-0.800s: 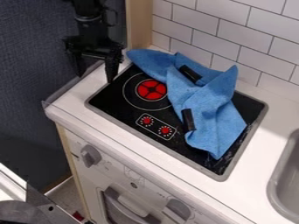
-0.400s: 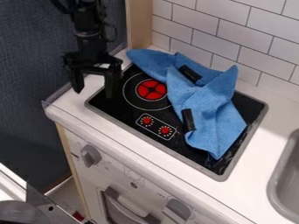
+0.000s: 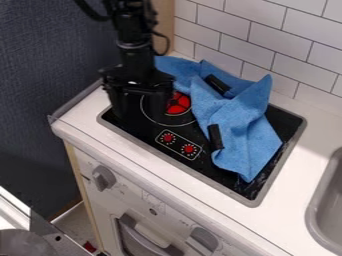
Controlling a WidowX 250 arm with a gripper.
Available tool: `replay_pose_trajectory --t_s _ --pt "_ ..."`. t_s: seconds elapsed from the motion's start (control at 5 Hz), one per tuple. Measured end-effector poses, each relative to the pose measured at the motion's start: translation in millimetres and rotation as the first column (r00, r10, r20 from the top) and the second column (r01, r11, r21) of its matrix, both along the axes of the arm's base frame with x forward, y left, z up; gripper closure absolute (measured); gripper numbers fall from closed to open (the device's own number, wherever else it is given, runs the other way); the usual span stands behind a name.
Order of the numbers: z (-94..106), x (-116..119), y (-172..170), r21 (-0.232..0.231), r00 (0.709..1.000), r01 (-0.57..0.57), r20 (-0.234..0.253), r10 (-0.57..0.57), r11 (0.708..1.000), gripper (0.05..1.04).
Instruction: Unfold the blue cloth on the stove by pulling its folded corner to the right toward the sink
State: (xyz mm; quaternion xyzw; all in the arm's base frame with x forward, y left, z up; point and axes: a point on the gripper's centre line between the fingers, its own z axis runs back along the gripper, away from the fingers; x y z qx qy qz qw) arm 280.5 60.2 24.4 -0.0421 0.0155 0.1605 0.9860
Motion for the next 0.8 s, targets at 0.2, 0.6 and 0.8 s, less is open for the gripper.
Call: replay_pose_trajectory --t_s 0.2,0.6,0.8 --pt "-0.3 3 -37 -0.035 0.999 0.050 0.002 -0.050 0.998 0.083" --pt "0.3 15 -69 -0.127 0.998 0.028 0.064 -0.020 0.991 0.083" --pt "-13.3 23 -75 -0.166 0.996 -0.013 0.080 0.027 0.986 0.083"
